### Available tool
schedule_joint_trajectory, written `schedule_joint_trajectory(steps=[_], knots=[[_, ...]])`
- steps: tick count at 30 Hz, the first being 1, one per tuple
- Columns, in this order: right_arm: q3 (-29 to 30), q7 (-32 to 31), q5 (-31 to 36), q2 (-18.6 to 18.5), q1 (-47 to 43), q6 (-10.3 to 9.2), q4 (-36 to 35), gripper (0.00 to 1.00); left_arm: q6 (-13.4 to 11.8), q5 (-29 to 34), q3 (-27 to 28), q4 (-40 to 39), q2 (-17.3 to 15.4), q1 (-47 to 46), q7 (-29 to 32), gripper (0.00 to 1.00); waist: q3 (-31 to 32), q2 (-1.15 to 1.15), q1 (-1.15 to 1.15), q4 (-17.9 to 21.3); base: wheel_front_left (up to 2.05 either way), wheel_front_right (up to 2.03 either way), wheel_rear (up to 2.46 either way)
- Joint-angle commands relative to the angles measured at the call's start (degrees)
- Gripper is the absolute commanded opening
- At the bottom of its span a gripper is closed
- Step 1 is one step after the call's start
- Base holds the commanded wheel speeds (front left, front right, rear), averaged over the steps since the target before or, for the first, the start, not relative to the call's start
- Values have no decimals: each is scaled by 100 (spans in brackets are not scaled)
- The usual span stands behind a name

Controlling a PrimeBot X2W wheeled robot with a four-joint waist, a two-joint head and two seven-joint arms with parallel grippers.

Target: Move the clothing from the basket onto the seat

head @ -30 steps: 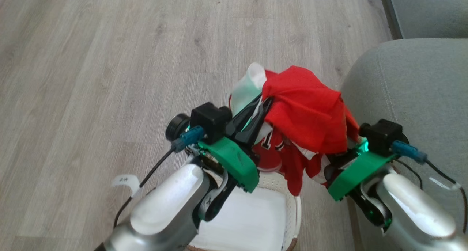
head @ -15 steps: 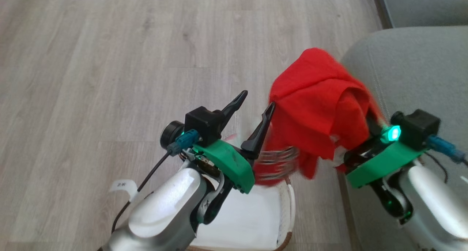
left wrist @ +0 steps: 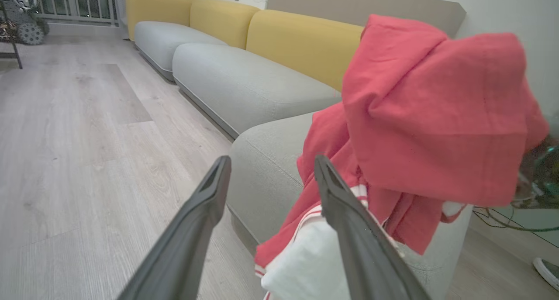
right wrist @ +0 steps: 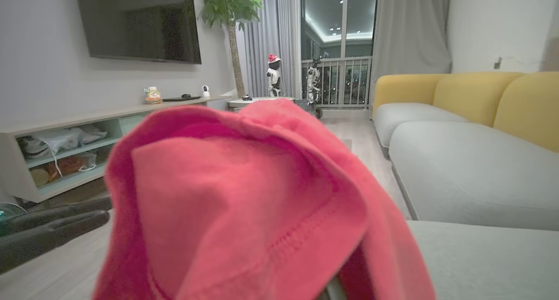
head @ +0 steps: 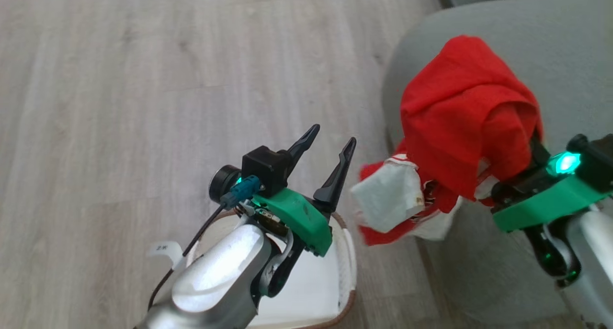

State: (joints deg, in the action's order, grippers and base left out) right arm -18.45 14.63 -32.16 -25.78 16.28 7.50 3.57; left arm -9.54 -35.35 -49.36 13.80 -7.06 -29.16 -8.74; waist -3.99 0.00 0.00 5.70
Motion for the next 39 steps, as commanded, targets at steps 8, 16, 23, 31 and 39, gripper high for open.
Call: schedule_joint_trajectory(steps=[8, 16, 23, 31, 39], knots=[[473, 37, 65, -283, -44, -1, -465, 0, 89, 39, 142, 80, 77, -438, -199, 100, -82, 0, 0, 838, 0, 0, 0], [701, 37, 92, -345, -95, -1, -692, 0, 164, 51, 110, 251, 112, -547, -298, 100, -122, 0, 0, 1379, 0, 0, 0], [808, 37, 91, -326, -104, -1, -807, 0, 219, 66, 81, 398, 135, -616, -369, 100, -129, 0, 0, 1784, 0, 0, 0], [875, 37, 70, -297, -132, -1, -900, 0, 259, 68, 63, 558, 166, -703, -432, 100, -168, 0, 0, 2178, 0, 0, 0], [924, 37, 56, -310, -100, -1, -917, 0, 287, 57, 21, 690, 203, -771, -458, 100, -239, 0, 0, 2335, 0, 0, 0]])
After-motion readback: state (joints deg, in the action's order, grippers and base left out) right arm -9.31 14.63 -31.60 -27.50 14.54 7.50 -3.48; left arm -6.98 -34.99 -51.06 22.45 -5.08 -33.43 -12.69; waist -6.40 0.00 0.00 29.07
